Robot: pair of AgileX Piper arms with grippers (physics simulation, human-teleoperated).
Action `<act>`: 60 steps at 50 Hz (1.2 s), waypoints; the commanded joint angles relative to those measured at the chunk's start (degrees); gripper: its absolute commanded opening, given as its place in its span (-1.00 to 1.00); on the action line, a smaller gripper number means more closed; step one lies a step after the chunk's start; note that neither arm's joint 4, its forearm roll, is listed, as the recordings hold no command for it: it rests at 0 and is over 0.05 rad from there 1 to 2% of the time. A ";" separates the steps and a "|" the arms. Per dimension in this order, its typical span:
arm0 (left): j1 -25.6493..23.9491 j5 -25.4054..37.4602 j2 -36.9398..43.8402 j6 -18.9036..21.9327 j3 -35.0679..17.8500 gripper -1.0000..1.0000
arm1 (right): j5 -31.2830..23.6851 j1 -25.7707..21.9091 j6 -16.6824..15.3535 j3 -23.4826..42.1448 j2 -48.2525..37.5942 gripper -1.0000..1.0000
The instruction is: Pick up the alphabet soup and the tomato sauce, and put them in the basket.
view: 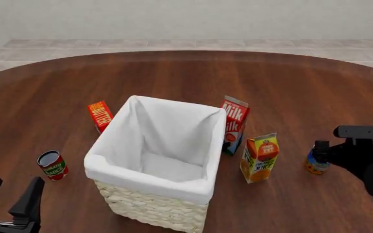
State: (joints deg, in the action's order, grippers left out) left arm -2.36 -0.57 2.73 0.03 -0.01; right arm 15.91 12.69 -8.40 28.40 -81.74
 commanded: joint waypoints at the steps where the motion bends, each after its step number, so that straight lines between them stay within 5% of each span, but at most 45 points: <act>1: 0.04 0.60 -0.63 -0.11 0.00 1.00 | 2.47 0.44 -0.43 -0.07 -3.28 1.00; 60: 0.17 0.59 -0.49 -0.56 0.01 1.00 | 11.69 0.55 -0.44 -1.19 -17.01 1.00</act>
State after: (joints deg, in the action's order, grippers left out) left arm -2.14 -0.22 2.39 -0.54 -0.01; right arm 26.41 13.10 -8.71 27.32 -96.99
